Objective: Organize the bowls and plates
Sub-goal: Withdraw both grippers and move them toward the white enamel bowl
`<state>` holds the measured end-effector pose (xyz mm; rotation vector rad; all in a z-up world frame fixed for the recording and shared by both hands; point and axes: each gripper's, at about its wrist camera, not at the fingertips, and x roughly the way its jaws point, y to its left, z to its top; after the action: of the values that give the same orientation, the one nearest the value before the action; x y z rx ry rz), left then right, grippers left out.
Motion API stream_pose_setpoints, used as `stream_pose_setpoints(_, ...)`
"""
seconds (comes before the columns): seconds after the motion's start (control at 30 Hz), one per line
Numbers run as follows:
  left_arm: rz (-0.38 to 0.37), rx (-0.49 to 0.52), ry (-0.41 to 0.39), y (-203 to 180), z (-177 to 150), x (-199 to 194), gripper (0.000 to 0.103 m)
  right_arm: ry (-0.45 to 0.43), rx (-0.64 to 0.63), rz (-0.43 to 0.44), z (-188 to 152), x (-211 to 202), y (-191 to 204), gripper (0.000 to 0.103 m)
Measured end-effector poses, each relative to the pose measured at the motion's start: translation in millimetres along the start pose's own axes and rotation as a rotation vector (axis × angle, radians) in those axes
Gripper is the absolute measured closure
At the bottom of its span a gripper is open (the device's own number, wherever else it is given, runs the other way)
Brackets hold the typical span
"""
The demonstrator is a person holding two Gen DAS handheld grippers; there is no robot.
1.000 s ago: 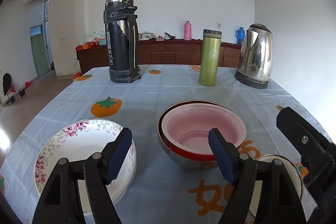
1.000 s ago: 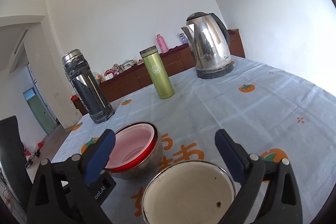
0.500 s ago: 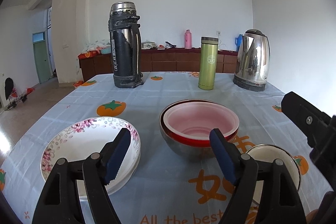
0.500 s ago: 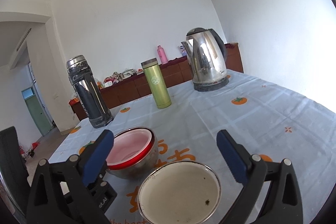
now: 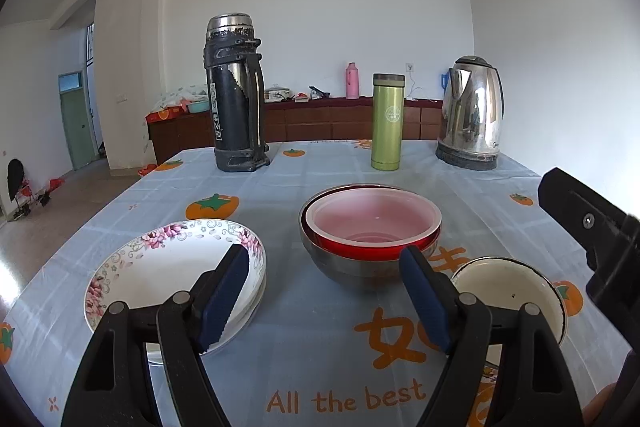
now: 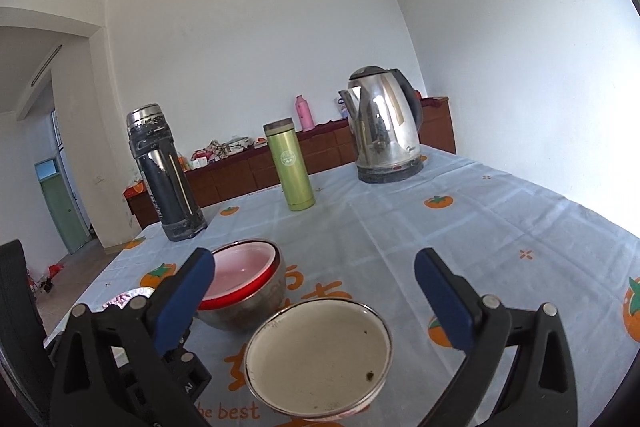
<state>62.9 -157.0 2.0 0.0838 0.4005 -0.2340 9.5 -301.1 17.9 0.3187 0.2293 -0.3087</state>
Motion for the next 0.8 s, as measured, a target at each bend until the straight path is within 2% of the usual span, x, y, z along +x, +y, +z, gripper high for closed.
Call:
stream_pose_setpoints(0.37,-0.010,0.004,-0.008,-0.4,-4.4,-10.9,0.023,-0.005,-0.023,-0.004,-0.8,-12.8,-4.7,0.001)
stream_pose_setpoints(0.8,-0.025,0.014,-0.009,-2.0,-6.3,-16.9,0.022,-0.018,-0.114,-0.034,-5.7,-28.8,-8.2,0.001)
